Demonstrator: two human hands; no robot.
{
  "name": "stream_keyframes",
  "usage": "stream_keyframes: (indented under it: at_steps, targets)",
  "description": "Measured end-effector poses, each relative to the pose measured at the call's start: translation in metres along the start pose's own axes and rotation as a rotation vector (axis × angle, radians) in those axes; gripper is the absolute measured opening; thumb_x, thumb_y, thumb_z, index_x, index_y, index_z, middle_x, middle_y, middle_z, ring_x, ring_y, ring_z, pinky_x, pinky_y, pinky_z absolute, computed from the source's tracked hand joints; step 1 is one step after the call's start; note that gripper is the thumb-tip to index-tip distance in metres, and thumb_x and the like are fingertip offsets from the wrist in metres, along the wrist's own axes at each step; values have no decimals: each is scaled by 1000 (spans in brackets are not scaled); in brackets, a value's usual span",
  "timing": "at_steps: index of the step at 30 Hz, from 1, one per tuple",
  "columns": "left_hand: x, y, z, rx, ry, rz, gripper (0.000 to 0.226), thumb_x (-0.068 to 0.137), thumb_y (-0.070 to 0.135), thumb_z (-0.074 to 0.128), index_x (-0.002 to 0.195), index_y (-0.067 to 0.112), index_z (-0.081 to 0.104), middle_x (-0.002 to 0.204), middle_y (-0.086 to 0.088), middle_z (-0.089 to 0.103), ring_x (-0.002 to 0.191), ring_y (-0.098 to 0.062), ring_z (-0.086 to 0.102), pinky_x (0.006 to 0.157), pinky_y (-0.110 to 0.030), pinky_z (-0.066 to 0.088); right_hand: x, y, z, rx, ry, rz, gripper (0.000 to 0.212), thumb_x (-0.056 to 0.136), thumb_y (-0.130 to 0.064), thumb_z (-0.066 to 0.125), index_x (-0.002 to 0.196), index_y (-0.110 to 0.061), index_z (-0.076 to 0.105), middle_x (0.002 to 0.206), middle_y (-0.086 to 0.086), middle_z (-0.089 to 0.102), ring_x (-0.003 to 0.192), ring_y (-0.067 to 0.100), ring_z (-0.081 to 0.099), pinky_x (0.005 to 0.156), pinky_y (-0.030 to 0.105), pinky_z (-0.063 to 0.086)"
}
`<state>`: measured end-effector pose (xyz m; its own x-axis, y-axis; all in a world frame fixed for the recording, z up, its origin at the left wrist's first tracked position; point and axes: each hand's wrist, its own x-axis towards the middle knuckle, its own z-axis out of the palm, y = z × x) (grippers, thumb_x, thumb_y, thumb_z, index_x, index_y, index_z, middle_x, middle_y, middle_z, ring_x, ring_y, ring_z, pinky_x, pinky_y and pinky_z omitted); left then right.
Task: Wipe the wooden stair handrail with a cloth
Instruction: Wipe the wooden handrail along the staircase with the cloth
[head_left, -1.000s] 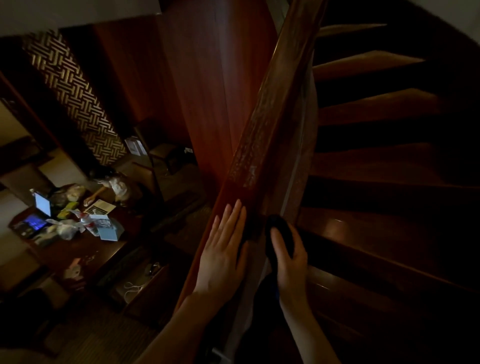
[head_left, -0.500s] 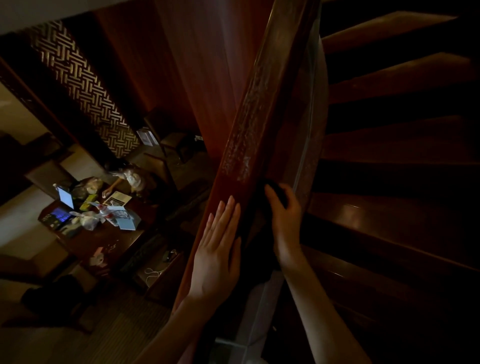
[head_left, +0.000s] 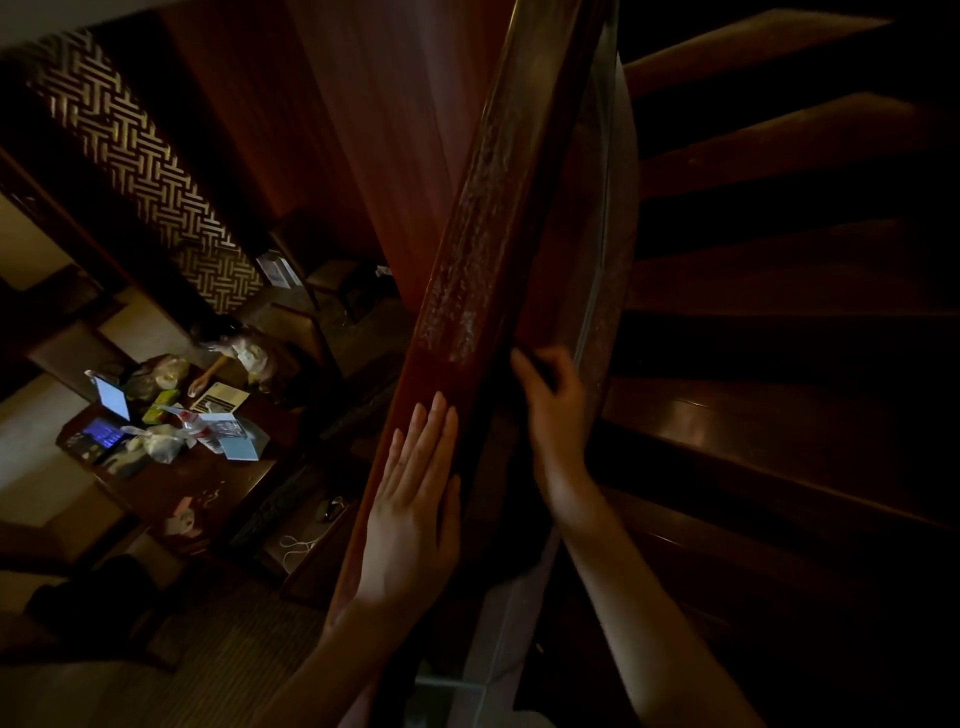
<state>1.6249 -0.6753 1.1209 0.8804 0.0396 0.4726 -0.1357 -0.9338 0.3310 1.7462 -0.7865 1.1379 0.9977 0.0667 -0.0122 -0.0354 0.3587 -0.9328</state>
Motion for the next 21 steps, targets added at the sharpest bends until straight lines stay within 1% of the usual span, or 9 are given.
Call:
stream_keyframes:
  at_steps: [3, 5, 7, 9, 12, 14, 15, 17, 21]
  targets:
    - [-1, 0, 0, 2, -4, -1, 55, 100, 20, 38, 153, 12, 24, 163, -1, 16, 150, -21, 16, 123, -31, 10, 43, -36, 7, -49, 46, -104, 19, 96, -15, 60, 80, -16, 52, 79, 0, 57, 61, -3, 57, 60, 16, 46]
    - [0, 0, 1, 6, -4, 2, 55, 100, 19, 36, 153, 12, 24, 163, -1, 16, 150, -20, 15, 123, -31, 10, 43, -38, 6, -31, 37, -123, 19, 97, -14, 59, 79, -15, 51, 77, 1, 55, 59, -4, 56, 59, 13, 46]
    - [0, -1, 2, 14, -5, 9, 54, 101, 18, 35, 153, 13, 23, 163, -1, 15, 150, -19, 14, 123, -31, 8, 20, -21, 5, -48, 30, -77, 15, 96, -16, 61, 82, -17, 54, 80, 1, 59, 65, -1, 59, 63, 15, 48]
    - [0, -3, 3, 17, -8, 11, 54, 101, 17, 34, 153, 12, 22, 163, -1, 14, 150, -20, 14, 123, -31, 7, -17, 10, 0, -30, 27, 31, 8, 93, -19, 64, 87, -19, 60, 83, 1, 67, 75, 7, 65, 67, 19, 50]
    - [0, -4, 4, 15, -5, 20, 55, 100, 16, 34, 154, 13, 22, 163, -1, 13, 150, -20, 14, 123, -32, 8, -52, 32, -6, 59, -21, 109, 7, 93, -14, 65, 87, -17, 63, 81, -5, 72, 77, 10, 69, 66, 17, 52]
    - [0, -5, 5, 18, -2, 26, 56, 100, 15, 35, 154, 15, 20, 164, 1, 12, 150, -18, 13, 123, -31, 7, -31, 20, -3, 0, 8, 66, 9, 93, -15, 64, 85, -17, 62, 80, -3, 69, 73, 1, 67, 64, 12, 50]
    - [0, -4, 4, 19, 0, 28, 57, 100, 15, 35, 154, 16, 19, 164, 1, 12, 150, -18, 13, 122, -31, 7, -12, 6, 2, -54, 50, 8, 12, 93, -14, 64, 83, -19, 59, 80, -3, 65, 69, -7, 63, 63, 9, 48]
    - [1, -4, 3, 18, 1, 29, 56, 100, 16, 35, 154, 17, 19, 163, 2, 12, 150, -17, 13, 122, -31, 7, 31, -30, 13, -117, 145, -122, 18, 95, -12, 62, 80, -19, 54, 81, -3, 59, 62, -14, 56, 60, 6, 44]
    - [0, -2, 2, 6, -4, 28, 55, 100, 13, 36, 153, 13, 22, 163, 0, 15, 150, -17, 13, 122, -31, 8, 81, -72, 22, -56, 177, -185, 19, 97, -13, 59, 79, -18, 53, 80, -4, 57, 57, -11, 55, 57, 8, 45]
